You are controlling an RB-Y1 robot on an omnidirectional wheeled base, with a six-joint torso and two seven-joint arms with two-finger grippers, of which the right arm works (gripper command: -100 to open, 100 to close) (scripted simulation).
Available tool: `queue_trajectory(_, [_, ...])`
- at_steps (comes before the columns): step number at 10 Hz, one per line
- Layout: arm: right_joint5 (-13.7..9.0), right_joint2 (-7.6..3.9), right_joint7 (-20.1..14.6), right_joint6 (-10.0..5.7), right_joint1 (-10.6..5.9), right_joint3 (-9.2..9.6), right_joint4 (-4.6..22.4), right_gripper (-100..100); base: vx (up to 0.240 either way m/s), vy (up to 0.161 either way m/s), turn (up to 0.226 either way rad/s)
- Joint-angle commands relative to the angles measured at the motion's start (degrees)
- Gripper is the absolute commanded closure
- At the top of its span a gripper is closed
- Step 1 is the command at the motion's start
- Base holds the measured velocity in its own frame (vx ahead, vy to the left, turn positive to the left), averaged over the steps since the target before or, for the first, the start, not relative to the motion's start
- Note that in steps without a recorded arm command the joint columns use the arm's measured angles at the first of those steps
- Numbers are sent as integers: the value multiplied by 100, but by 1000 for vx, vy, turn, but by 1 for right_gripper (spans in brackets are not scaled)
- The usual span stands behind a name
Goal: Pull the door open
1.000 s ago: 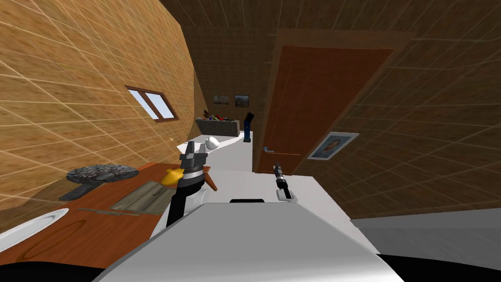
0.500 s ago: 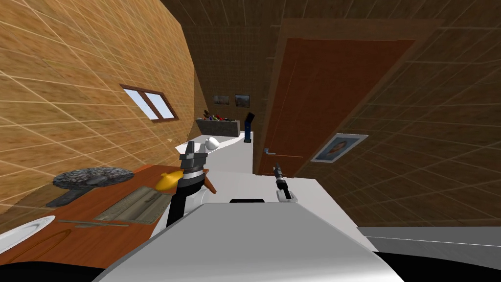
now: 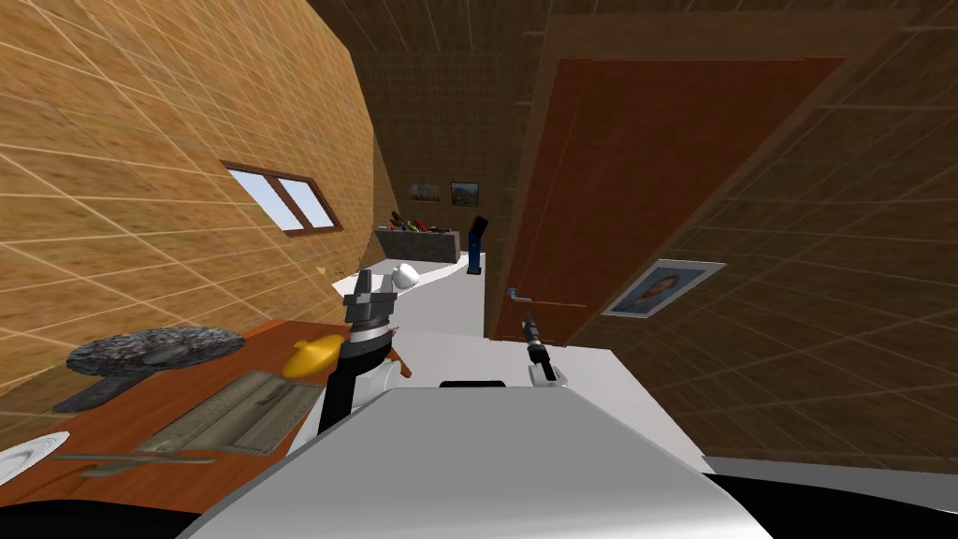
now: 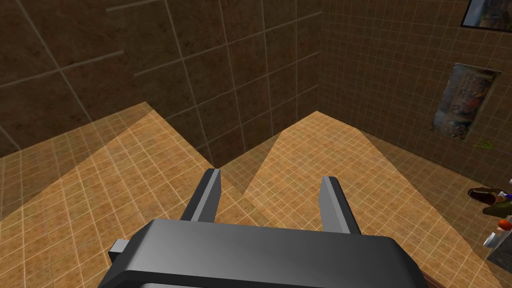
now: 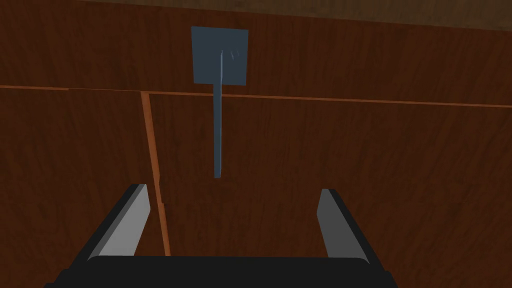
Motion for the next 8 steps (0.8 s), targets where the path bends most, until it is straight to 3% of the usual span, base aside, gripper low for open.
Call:
queue_trajectory(1, [13, -3, -9, -21, -67, -14, 183, -100, 165, -22, 13])
queue_trajectory(4, [18, -6, -12, -39, -107, -22, 287, -100, 68, -15, 8])
queue_trajectory(5, [-43, -134, -91, -105, -74, -102, 384, -100, 127, 45, 197])
queue_trajectory(7, [-81, -214, -140, -139, -49, -151, 435, -100, 177, 37, 129])
queue_trajectory(8, [-146, -349, -222, -197, -7, -235, 521, -100, 188, 42, 223])
